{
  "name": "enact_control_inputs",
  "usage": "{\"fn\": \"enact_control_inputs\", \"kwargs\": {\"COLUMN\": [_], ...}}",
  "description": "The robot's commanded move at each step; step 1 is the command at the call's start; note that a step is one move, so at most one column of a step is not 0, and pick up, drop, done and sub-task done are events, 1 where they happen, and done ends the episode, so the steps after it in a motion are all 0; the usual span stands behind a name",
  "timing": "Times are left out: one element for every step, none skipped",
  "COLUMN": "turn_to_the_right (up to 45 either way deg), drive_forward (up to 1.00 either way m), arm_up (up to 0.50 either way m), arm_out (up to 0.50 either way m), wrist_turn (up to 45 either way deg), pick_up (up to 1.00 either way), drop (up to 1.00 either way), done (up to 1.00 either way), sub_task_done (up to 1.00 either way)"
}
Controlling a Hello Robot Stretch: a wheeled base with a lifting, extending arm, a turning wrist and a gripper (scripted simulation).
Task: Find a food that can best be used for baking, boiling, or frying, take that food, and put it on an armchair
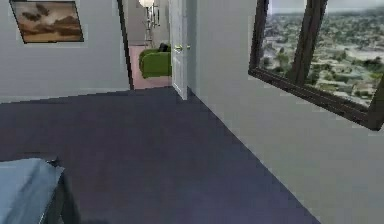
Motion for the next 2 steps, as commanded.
{"fn": "enact_control_inputs", "kwargs": {"turn_to_the_right": [0.0,-9.0], "drive_forward": [0.2,0.0], "arm_up": [0.0,0.0], "arm_out": [0.0,0.0], "wrist_turn": [0.0,0.0], "pick_up": [0.0,0.0], "drop": [0.0,0.0], "done": [0.0,0.0], "sub_task_done": [0.0,0.0]}}
